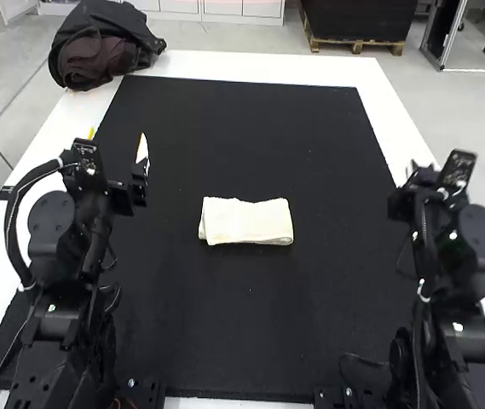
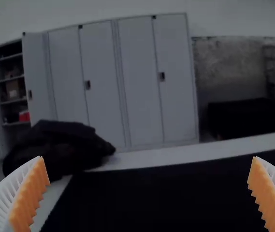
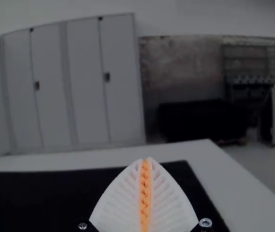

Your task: Fold the towel.

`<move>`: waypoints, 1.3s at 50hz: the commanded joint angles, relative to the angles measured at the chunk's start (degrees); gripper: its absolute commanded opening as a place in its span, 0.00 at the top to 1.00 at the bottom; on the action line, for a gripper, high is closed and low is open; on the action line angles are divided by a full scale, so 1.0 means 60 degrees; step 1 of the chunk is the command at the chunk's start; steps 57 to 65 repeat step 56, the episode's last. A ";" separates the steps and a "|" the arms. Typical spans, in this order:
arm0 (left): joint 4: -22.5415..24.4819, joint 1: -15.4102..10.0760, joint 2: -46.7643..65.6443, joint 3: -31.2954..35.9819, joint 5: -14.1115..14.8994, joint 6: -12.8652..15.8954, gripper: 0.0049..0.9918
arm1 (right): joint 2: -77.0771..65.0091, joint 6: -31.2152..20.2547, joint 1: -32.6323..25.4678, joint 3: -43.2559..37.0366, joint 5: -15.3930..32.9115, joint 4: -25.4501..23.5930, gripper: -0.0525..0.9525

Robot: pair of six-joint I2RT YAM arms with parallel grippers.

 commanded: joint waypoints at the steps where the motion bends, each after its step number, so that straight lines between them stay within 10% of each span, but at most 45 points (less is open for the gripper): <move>1: -0.0391 0.0095 -0.0133 -0.0053 0.0143 0.0116 0.02 | -0.0042 -0.0032 -0.0122 -0.0391 -0.0105 0.0020 0.95; 27: -0.2530 0.0491 -0.0133 -0.0053 0.0157 0.0101 0.02 | -0.0042 -0.0047 -0.0122 -0.0406 -0.0178 -0.2822 0.66; 33: -0.2676 0.0476 -0.0133 -0.0038 0.0143 0.0116 0.02 | -0.0056 -0.0047 -0.0122 -0.0406 -0.0178 -0.2836 0.41; 36: -0.2676 0.0476 -0.0133 -0.0038 0.0157 0.0116 0.02 | -0.0056 -0.0047 -0.0122 -0.0406 -0.0164 -0.2836 0.04; 65: -0.2618 0.0359 -0.0133 -0.0053 0.0143 0.0116 0.02 | -0.0056 -0.0061 -0.0122 -0.0421 -0.0208 -0.2851 0.03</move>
